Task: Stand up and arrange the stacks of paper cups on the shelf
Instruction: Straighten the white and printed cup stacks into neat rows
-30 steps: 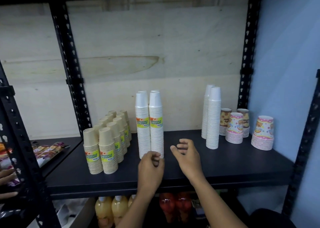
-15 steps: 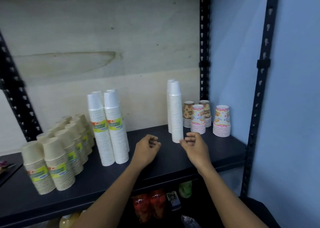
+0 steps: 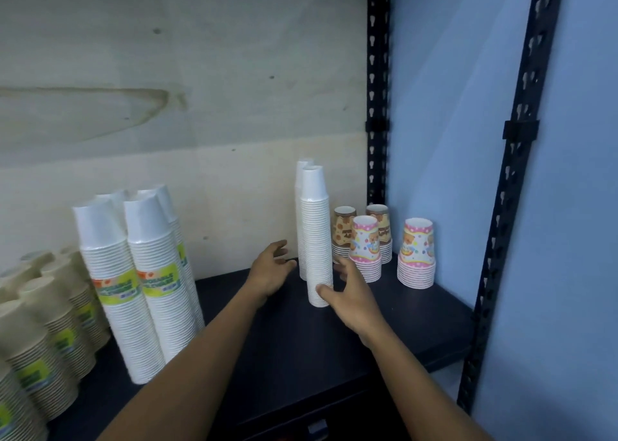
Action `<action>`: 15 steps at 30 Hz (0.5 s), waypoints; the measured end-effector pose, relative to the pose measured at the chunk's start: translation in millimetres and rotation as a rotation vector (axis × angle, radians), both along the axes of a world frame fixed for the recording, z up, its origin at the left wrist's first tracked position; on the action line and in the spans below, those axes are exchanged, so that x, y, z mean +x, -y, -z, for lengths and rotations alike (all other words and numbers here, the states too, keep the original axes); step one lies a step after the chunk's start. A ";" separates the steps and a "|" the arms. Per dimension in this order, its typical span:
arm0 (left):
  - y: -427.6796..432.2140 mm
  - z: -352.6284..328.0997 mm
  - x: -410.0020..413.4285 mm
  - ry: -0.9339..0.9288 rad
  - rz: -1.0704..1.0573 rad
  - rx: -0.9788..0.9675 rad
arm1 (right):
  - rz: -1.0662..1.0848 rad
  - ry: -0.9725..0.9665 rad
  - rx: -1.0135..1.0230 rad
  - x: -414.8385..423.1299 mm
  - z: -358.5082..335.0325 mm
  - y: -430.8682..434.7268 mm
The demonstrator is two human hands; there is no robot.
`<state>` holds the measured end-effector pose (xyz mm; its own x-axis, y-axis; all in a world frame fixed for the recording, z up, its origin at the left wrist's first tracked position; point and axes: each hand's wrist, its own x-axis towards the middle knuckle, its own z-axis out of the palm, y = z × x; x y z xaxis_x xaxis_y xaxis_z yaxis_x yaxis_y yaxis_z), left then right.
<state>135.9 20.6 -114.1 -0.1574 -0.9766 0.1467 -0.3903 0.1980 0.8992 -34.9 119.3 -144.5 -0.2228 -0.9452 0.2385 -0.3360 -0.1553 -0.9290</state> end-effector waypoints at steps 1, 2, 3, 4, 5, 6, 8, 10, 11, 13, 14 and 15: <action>5.0 -0.6 -0.3 -0.029 0.026 0.004 | -0.011 0.016 0.003 0.5 -0.2 2.6; 9.6 -1.4 -0.1 -0.056 0.052 0.007 | -0.026 0.038 0.006 1.0 -1.1 4.7; 13.0 -1.7 0.0 -0.071 0.081 0.010 | -0.043 0.065 0.006 1.2 -2.1 5.4; 18.3 -0.6 0.3 -0.080 0.114 0.018 | -0.054 0.087 0.003 2.0 -1.5 8.1; 22.0 -0.2 0.6 -0.081 0.149 0.030 | -0.059 0.099 -0.001 3.2 -0.8 10.1; 26.1 0.2 -0.8 -0.085 0.185 0.039 | -0.062 0.105 -0.002 4.5 -0.1 12.0; 31.5 -0.2 -5.2 -0.085 0.249 0.034 | -0.069 0.107 0.012 7.9 1.8 14.1; 34.1 -0.9 -13.2 -0.060 0.284 0.003 | -0.058 0.100 0.022 9.2 5.2 15.4; 34.2 -0.6 -16.9 -0.051 0.276 -0.010 | -0.051 0.092 0.021 9.6 5.6 15.1; 32.5 0.5 -22.9 -0.073 0.237 -0.029 | -0.033 0.099 0.014 9.4 5.3 13.4; 30.8 1.2 -25.8 -0.092 0.219 -0.037 | -0.022 0.110 0.005 8.8 5.1 11.5; 28.8 1.8 -27.7 -0.108 0.202 -0.043 | -0.015 0.122 -0.004 8.1 3.9 9.0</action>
<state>108.2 -8.2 -115.8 -0.3299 -0.9194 0.2140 -0.2406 0.3011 0.9227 -26.8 110.3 -148.4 -0.2363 -0.9477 0.2145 -0.2184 -0.1633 -0.9621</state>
